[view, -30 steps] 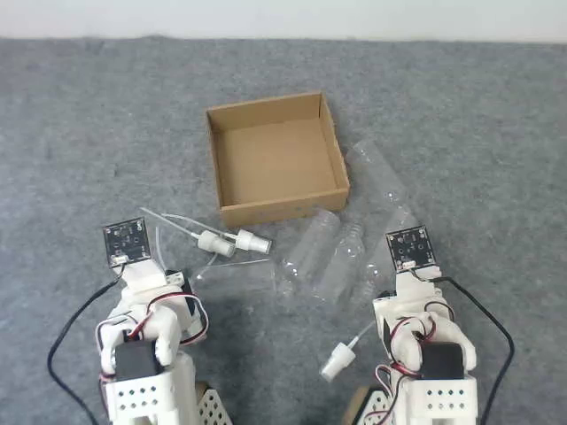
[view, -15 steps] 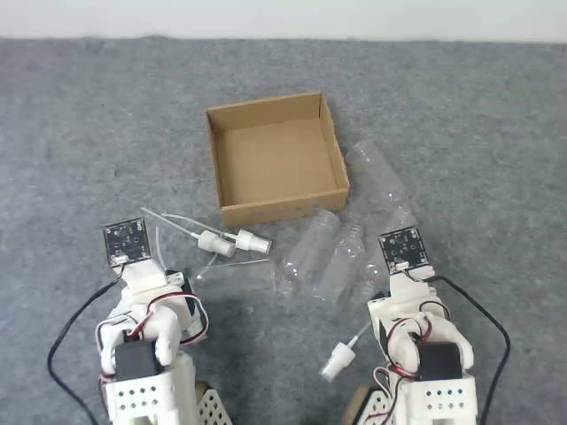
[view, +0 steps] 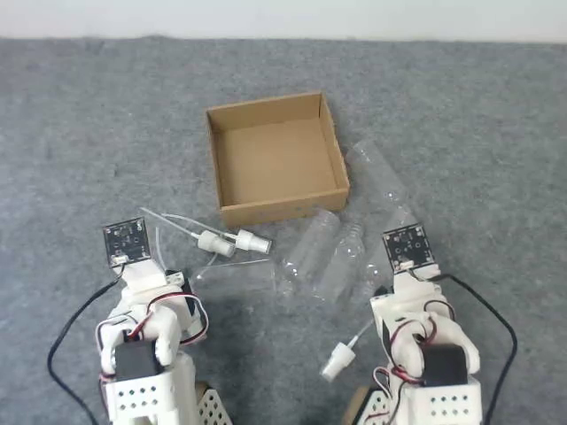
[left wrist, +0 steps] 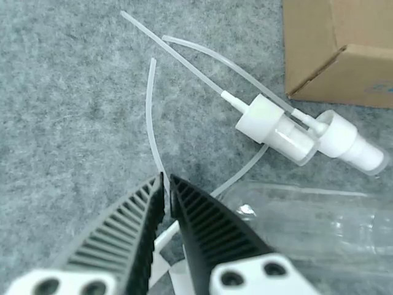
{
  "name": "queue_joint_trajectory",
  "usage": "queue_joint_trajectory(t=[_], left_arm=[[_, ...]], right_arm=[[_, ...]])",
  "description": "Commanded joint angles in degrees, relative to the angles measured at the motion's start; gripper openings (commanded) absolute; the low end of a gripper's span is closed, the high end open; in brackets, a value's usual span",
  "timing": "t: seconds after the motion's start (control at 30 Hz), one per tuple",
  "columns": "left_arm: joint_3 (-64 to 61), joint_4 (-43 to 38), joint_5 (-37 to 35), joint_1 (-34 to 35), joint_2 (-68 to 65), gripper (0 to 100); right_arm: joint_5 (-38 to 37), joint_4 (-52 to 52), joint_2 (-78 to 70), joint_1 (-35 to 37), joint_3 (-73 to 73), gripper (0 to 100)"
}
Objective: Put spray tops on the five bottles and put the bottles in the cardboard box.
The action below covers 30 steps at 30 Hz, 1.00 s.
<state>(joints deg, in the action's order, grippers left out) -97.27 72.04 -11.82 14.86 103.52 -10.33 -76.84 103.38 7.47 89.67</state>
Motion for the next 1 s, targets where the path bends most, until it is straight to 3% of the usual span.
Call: queue_joint_trajectory(t=[0.0,0.53,0.73,0.97], left_arm=[[0.75,0.26,0.35,0.09,1.05,1],[0.75,0.26,0.35,0.09,1.05,1],[0.75,0.26,0.35,0.09,1.05,1],[0.75,0.26,0.35,0.09,1.05,1]], right_arm=[[-0.70,-0.22,0.48,0.66,-8.44,0.7],[-1.23,4.18,0.48,0.66,-29.98,1.0],[-14.77,11.56,-0.22,0.75,-30.15,1.1],[-17.32,17.54,-11.12,0.75,-34.11,3.9]])
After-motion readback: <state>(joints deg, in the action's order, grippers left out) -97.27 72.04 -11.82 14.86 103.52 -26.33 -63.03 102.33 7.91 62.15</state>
